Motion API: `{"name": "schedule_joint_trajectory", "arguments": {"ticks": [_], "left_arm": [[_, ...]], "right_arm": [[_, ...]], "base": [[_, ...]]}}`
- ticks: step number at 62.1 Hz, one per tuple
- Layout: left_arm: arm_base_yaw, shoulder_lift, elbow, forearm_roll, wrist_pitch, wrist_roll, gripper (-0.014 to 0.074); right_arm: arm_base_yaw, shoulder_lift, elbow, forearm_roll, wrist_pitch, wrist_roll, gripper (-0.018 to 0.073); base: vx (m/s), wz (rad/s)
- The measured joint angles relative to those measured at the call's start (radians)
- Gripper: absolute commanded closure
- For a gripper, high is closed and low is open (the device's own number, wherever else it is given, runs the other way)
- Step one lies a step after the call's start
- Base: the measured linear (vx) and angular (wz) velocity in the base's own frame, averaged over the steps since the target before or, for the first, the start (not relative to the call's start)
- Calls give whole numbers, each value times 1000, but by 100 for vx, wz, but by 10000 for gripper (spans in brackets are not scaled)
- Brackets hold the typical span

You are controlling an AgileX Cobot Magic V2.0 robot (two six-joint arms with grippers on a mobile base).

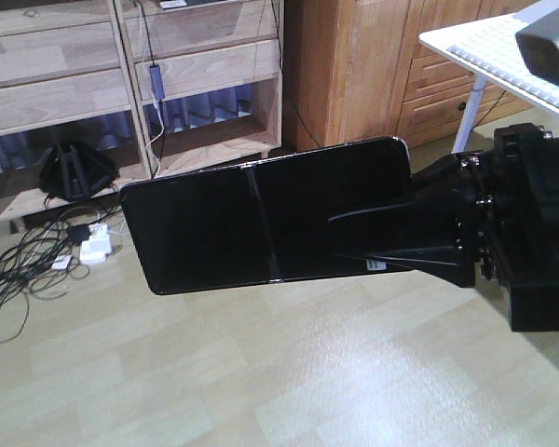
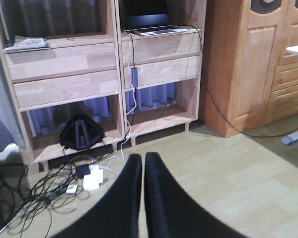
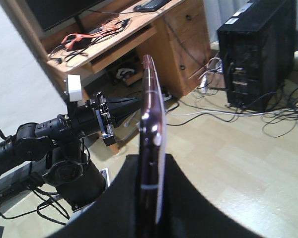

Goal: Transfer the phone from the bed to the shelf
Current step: 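Carry the phone in the right gripper toward the wooden shelf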

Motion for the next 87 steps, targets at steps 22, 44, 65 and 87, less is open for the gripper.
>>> {"name": "schedule_joint_trajectory", "arguments": {"ticks": [22,44,65,87], "left_arm": [[0,0,0,0,0,0,595],[0,0,0,0,0,0,595],[0,0,0,0,0,0,595],[0,0,0,0,0,0,595]], "right_arm": [[0,0,0,0,0,0,561],[0,0,0,0,0,0,561],[0,0,0,0,0,0,561],[0,0,0,0,0,0,561]], "base": [[43,-6],[43,-10],[44,-5],[44,2]]}}
